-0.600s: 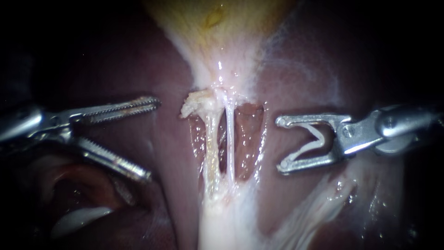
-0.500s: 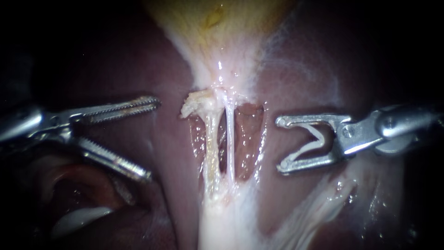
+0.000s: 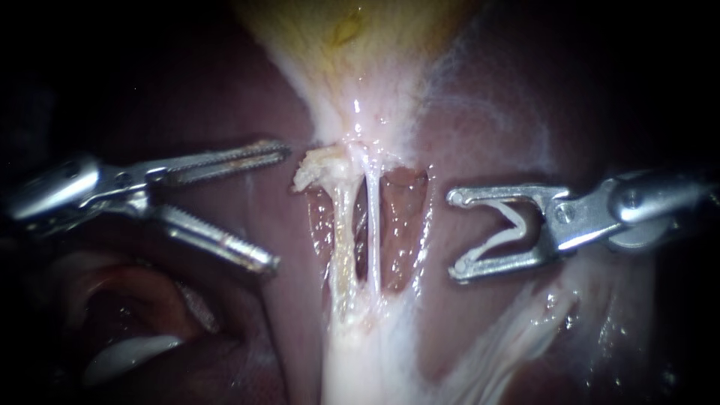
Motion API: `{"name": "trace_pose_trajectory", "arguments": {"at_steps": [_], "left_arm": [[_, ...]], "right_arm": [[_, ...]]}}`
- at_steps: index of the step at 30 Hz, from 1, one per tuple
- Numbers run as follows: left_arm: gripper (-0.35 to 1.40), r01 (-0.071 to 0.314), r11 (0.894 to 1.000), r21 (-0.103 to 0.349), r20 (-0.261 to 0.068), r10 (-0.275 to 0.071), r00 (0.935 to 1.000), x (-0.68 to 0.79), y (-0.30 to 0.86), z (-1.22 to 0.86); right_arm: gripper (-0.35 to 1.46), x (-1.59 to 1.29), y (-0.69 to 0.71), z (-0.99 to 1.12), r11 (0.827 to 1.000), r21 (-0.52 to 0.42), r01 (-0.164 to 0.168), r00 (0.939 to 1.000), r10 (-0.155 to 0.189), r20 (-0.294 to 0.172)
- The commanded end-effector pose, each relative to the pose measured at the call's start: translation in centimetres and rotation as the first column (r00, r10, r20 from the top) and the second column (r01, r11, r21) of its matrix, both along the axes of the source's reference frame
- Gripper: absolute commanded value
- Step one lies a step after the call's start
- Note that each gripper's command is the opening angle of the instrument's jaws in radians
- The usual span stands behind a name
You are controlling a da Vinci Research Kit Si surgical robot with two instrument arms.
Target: Grabbing gallbladder
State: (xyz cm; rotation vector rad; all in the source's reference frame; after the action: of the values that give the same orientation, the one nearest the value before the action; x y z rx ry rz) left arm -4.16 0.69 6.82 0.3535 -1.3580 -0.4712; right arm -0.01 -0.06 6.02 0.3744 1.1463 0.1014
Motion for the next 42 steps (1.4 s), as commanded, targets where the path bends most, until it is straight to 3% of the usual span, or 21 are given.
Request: {"name": "trace_pose_trajectory", "arguments": {"at_steps": [1,9,14,18,22,27,31,35,37,42], "left_arm": [[0.86,0.009,1.0,0.002,-0.007,-0.009,0.9999,0.0,0.03,0.04],[0.78,0.037,0.999,0.025,-0.023,-0.036,0.9991,0.05,0.16,0.4],[0.74,0.047,0.998,0.039,-0.027,-0.046,0.9986,-0.02,0.12,0.56],[0.64,0.056,0.997,0.051,-0.03,-0.054,0.9981,-0.09,0.07,0.6],[0.53,0.059,0.997,0.056,-0.028,-0.058,0.998,-0.1,0.09,0.65],[0.17,0.045,0.997,0.063,-0.045,-0.042,0.9981,-0.03,0.13,0.74],[-0.35,0.028,0.998,0.064,-0.066,-0.024,0.9975,0.04,0.14,0.83],[-0.35,0.017,0.997,0.073,-0.088,-0.01,0.996,0.07,0.13,0.83],[-0.35,0.02,0.994,0.104,-0.096,-0.01,0.9953,0.07,0.12,0.81],[-0.35,0.027,0.991,0.13,-0.098,-0.015,0.9951,0.08,0.1,0.71]], "right_arm": [[0.47,0.0,0.0,0.0,1.0,0.0,0.0,1.0,0.0,0.0],[0.47,0.0,0.0,0.0,1.0,0.0,0.0,1.0,0.0,0.0],[0.47,0.0,0.0,0.0,1.0,0.0,0.0,1.0,0.0,0.0],[0.47,0.0,0.0,0.0,1.0,0.0,0.0,1.0,0.0,0.0],[0.47,0.0,0.0,0.0,1.0,0.0,0.0,1.0,0.0,0.0],[0.47,0.0,0.0,0.0,1.0,-0.002,-0.002,1.0,0.002,0.002],[0.47,0.0,0.0,0.0,1.0,-0.002,-0.002,1.0,0.002,0.002],[0.47,0.0,0.0,0.0,1.0,-0.002,-0.002,1.0,0.002,0.002],[0.47,0.0,0.0,0.0,1.0,-0.002,-0.002,1.0,0.002,0.002],[0.47,0.0,-0.01,0.0,1.0,0.0,0.0,1.0,0.0,0.0]]}}
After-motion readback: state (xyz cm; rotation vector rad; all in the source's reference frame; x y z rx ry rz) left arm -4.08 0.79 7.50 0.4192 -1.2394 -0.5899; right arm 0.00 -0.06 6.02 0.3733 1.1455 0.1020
